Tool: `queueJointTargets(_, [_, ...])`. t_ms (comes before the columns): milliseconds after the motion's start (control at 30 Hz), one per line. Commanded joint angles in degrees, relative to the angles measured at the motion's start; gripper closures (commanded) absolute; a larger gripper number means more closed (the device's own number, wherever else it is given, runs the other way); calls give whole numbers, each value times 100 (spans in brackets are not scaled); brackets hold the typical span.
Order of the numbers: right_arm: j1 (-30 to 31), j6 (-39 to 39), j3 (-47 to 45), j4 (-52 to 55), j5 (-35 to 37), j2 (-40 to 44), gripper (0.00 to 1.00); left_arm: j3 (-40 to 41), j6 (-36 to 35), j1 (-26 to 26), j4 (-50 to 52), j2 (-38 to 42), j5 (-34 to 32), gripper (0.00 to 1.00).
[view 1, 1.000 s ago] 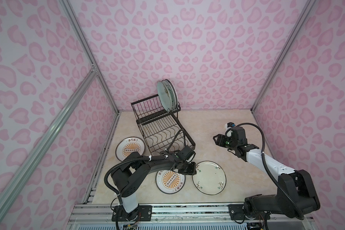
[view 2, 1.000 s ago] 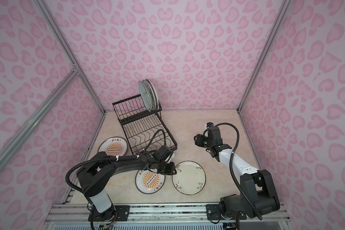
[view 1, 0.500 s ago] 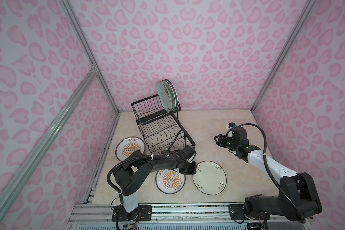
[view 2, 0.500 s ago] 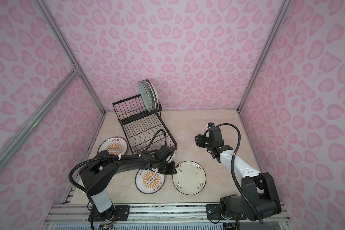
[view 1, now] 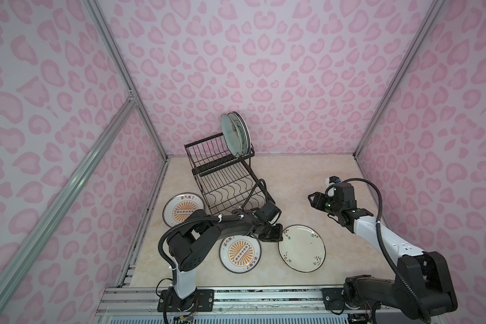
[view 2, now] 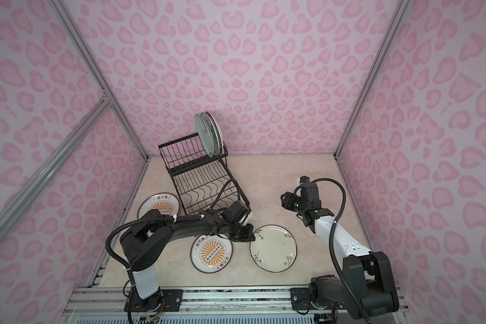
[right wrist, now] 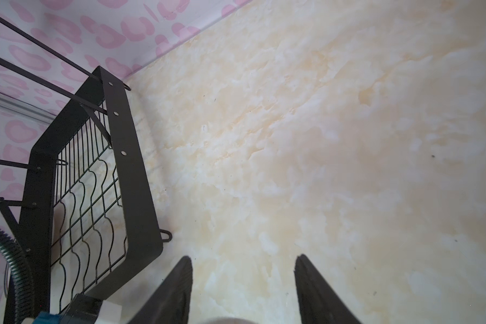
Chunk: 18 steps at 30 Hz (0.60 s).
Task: Load plates into a dish rack
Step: Move the plate to the middle-right of the table.
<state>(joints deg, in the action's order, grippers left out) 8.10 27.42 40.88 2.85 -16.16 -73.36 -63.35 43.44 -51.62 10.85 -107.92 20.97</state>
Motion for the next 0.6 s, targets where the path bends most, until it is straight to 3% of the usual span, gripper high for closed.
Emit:
queueJointTargets(0, [-74,12,-62,-14,-33,52,42,-151,-29,11,146,-163,-392,96])
queueJointTargets(567, [-561,-51,-226,282,-343,191,41,-1572,-165,474,129,-1092,-410,96])
